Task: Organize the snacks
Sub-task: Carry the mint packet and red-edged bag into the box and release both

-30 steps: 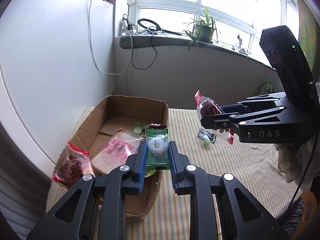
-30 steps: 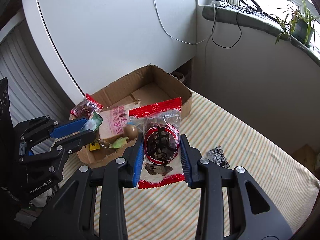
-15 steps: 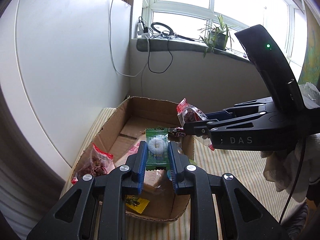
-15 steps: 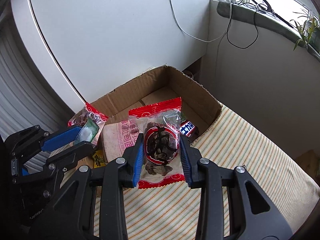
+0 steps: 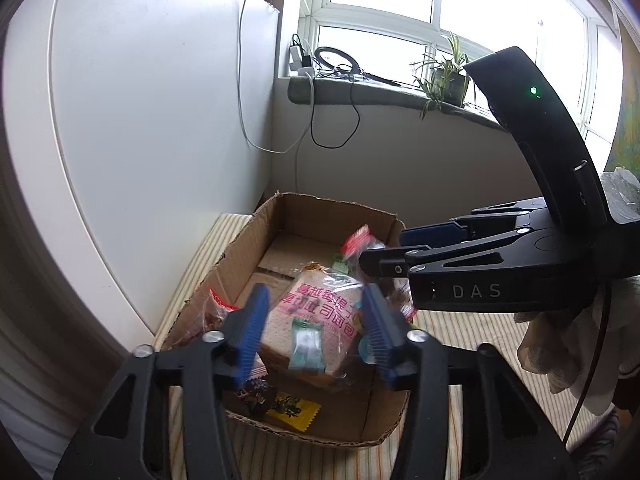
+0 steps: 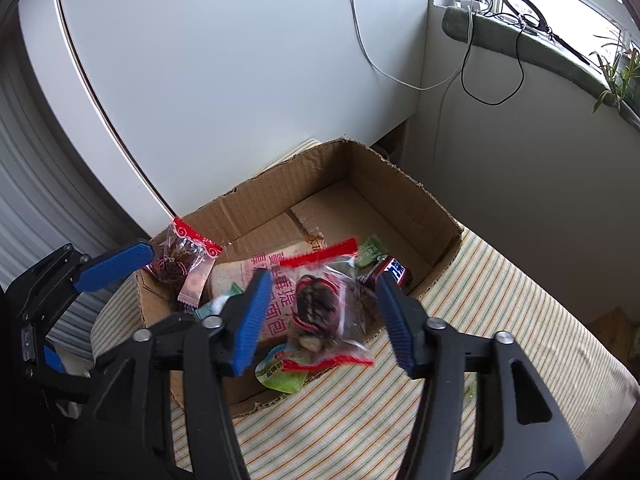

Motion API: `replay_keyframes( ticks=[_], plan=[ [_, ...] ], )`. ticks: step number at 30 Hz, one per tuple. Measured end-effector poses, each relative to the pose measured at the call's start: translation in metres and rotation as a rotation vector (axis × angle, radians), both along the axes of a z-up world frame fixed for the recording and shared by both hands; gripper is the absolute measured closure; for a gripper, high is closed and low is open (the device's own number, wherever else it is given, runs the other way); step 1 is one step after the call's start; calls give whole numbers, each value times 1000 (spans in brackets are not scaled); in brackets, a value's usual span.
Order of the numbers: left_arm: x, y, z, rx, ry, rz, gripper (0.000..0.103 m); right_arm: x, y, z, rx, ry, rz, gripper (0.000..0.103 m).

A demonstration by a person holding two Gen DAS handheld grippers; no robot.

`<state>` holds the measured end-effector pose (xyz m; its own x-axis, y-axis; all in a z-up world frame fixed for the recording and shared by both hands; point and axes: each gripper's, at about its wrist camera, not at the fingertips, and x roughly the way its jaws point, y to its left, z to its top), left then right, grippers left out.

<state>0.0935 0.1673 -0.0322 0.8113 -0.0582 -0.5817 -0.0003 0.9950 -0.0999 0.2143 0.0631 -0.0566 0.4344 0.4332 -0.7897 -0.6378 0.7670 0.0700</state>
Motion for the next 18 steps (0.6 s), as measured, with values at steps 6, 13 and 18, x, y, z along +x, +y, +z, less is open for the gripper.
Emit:
replay_keyframes(
  ticks=[6,13,18],
  plan=[
    [-5,-1,4,5,-19,11,45,-1,-6,7,8,-15,-18,31],
    [-12,-4,9,9,-36,15,45,0,-22,12,19,-18,-38,31],
    [-16,-12,14,22,-48,8,45,0,-36,15,32,-24,-49,30]
  ],
)
